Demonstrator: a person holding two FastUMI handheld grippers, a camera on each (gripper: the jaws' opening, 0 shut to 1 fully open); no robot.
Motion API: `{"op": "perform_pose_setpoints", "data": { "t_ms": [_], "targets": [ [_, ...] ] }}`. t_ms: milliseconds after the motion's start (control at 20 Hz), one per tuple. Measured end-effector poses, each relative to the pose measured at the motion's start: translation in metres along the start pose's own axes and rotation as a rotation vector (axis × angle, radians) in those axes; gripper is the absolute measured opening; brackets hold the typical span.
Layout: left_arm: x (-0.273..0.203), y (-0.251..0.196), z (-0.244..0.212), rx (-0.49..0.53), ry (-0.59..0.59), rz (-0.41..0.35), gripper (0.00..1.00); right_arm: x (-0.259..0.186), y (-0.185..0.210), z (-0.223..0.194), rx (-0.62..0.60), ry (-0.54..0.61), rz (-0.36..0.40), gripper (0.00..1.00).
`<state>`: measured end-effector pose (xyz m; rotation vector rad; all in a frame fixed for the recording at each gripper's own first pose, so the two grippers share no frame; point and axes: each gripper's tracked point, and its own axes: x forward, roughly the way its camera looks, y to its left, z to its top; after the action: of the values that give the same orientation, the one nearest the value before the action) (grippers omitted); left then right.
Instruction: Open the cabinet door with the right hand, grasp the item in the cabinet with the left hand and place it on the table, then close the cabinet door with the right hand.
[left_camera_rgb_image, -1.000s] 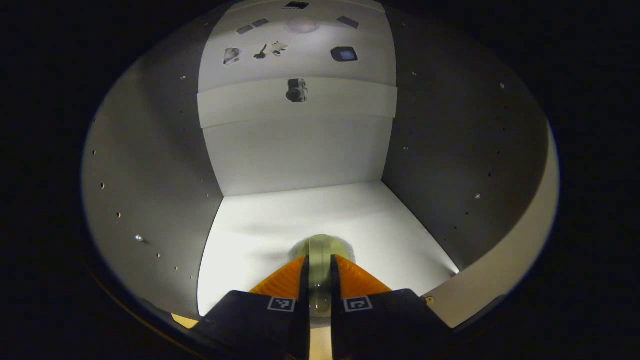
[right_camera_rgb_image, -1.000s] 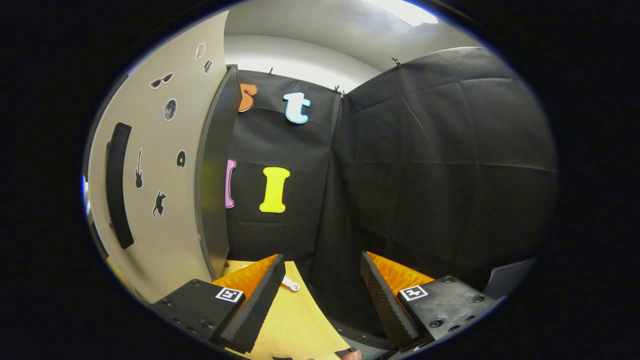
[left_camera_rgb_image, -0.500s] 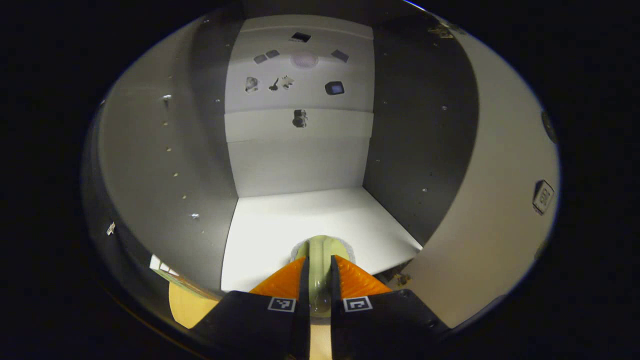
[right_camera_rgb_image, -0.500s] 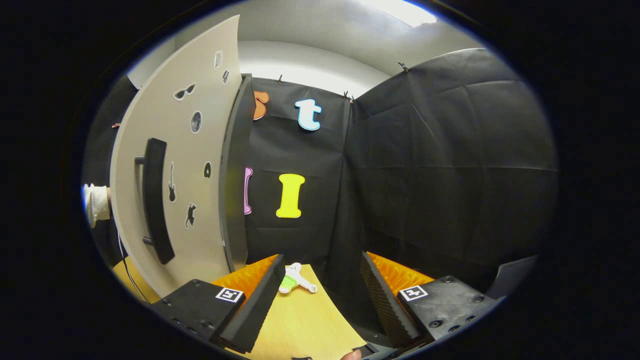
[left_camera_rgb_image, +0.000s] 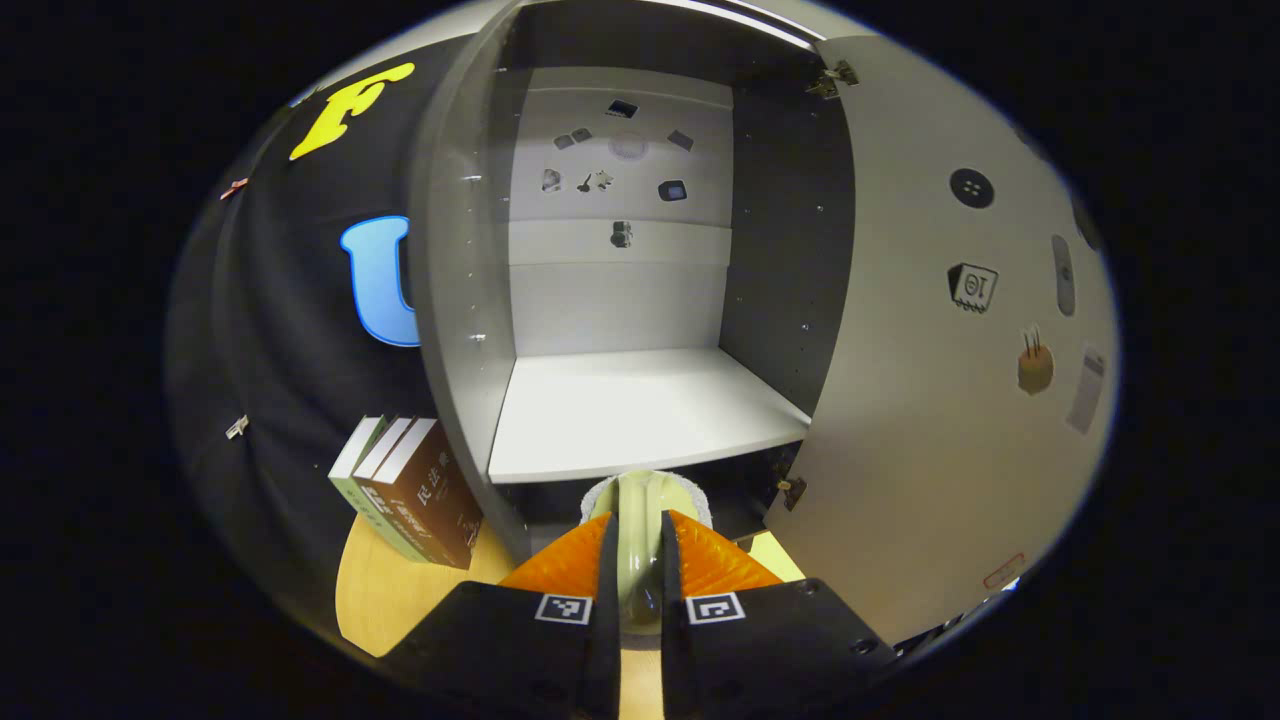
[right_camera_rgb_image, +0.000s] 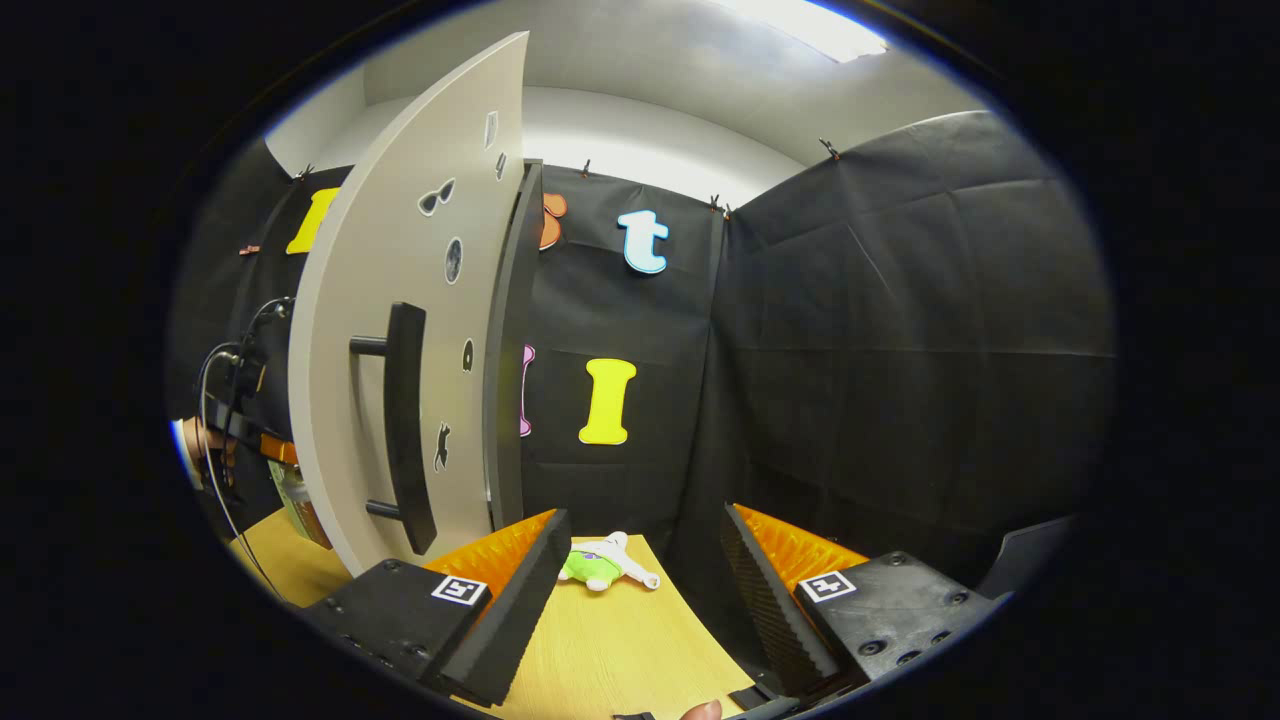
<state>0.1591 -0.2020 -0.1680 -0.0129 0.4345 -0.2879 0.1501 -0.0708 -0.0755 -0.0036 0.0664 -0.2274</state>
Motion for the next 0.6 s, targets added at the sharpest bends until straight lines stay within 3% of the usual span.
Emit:
{"op": "perform_pose_setpoints", "data": {
  "t_ms": [250,600],
  "targets": [
    [-0.021,0.0,-0.064,-0.055,-0.031,0.043,0.2,-0.001,0.007,0.006,0.006,-0.007,-0.015,0.97],
    [-0.022,-0.001,-0.158,-0.035,-0.034,0.064,0.2,0.001,0.02,0.007,-0.013,0.0,-0.008,0.97]
  ]
}}
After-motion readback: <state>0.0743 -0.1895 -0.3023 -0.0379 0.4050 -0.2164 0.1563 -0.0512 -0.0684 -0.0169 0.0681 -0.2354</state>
